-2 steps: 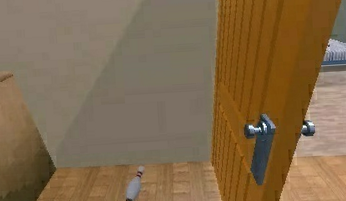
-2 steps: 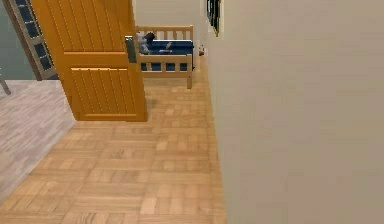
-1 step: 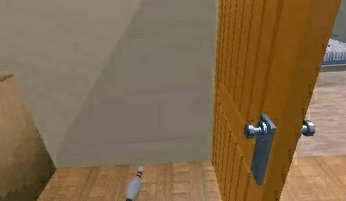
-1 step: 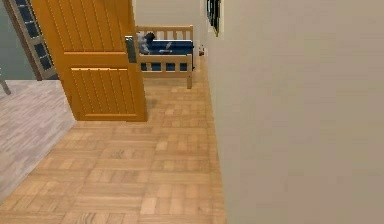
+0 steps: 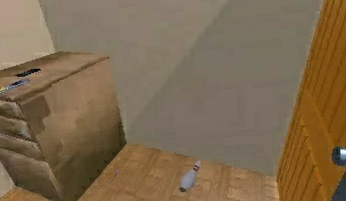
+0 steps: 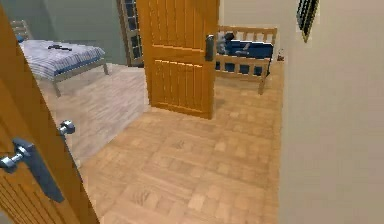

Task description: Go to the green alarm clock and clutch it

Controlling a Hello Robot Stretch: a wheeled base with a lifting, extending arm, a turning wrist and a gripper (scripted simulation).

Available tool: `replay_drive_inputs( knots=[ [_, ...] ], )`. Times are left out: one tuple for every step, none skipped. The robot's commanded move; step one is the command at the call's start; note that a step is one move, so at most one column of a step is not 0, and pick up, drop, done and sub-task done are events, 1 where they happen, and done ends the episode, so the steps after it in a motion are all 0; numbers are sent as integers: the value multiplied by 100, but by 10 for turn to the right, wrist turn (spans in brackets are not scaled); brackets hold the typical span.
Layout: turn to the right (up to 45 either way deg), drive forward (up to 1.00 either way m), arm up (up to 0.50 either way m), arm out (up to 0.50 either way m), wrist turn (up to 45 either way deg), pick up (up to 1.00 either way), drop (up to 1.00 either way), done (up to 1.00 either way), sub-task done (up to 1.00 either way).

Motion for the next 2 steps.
replay_drive_inputs(
  knots=[
    [210,0,0,0,0,0,0,0,0],
    [0,15,0,0,0,0,0,0,0]
  ],
)
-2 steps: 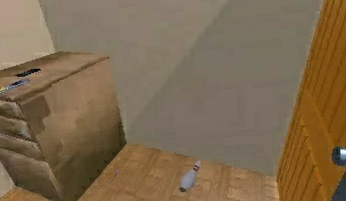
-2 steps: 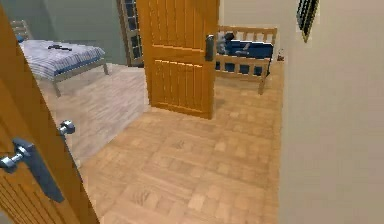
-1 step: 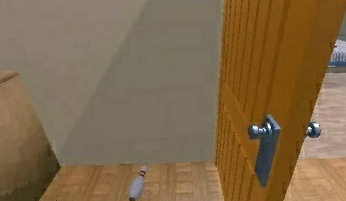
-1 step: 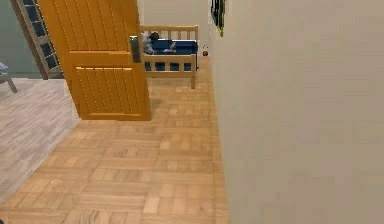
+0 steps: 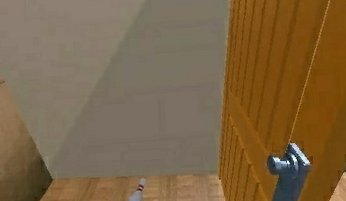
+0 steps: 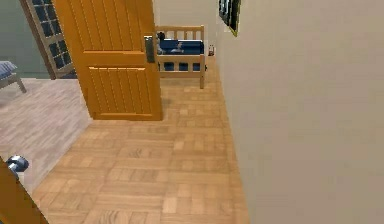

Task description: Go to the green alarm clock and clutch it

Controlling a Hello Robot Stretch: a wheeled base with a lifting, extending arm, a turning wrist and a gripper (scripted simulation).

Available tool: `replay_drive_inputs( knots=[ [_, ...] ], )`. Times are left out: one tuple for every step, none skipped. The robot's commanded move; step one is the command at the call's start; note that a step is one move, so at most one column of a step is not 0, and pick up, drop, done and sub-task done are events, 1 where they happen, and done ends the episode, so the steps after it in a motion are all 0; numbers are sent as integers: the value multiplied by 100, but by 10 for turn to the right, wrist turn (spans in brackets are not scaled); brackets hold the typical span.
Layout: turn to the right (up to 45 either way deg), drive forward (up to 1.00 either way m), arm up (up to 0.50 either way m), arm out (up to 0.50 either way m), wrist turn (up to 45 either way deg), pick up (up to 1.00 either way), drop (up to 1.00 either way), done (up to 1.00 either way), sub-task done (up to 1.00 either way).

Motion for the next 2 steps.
replay_drive_inputs(
  knots=[
    [-450,0,0,0,0,0,0,0,0],
    [-390,0,0,0,0,0,0,0,0]
  ],
)
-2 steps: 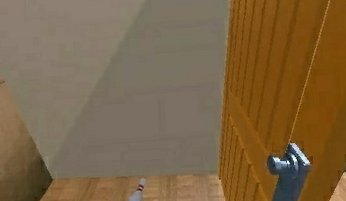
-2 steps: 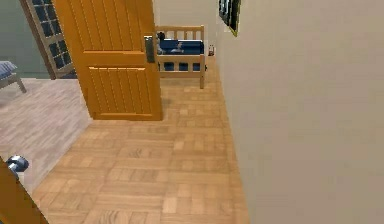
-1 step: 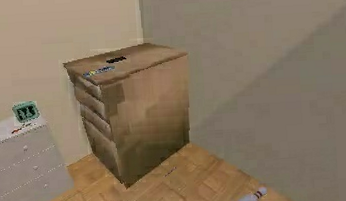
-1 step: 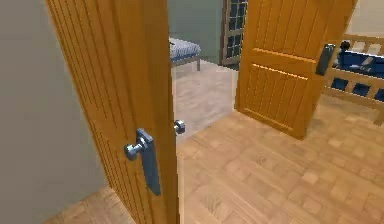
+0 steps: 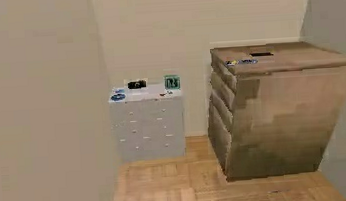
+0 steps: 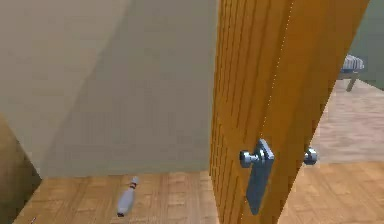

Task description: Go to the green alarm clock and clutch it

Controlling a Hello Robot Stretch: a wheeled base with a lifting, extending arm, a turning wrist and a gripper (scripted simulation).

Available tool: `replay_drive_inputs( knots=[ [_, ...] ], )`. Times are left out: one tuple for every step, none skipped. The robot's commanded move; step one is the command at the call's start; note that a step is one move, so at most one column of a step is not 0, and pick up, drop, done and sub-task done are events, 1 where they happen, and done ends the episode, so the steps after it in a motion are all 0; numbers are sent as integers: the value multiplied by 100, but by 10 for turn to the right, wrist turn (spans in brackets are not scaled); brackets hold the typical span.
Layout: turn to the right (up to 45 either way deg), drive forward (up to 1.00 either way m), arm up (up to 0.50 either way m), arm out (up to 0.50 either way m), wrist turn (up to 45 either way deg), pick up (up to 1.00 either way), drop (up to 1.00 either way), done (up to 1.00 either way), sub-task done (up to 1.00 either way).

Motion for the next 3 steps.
replay_drive_inputs(
  knots=[
    [0,90,0,0,0,0,0,0,0],
    [-450,0,0,0,0,0,0,0,0],
    [-390,0,0,0,0,0,0,0,0]
  ],
)
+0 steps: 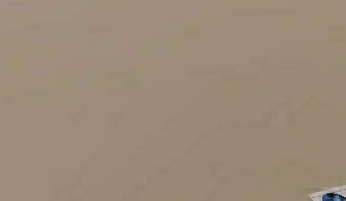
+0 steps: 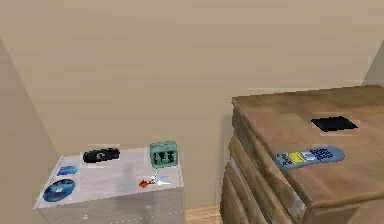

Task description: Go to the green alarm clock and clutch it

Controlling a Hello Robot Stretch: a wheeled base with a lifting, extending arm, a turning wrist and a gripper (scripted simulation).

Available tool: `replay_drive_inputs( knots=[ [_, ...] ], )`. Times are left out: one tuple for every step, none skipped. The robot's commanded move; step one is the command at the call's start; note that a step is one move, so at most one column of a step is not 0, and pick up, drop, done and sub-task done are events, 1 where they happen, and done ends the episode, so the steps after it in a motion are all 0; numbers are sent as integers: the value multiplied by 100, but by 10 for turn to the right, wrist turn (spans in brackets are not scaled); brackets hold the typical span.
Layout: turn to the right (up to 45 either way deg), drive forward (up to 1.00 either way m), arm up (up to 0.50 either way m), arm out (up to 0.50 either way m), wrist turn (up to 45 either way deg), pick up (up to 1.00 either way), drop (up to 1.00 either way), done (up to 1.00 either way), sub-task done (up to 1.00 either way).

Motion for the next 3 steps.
replay_drive_inputs(
  knots=[
    [0,0,50,0,0,0,0,0,0],
    [0,0,38,0,0,0,0,0,0],
    [0,0,0,46,0,0,0,0,0]
  ],
)
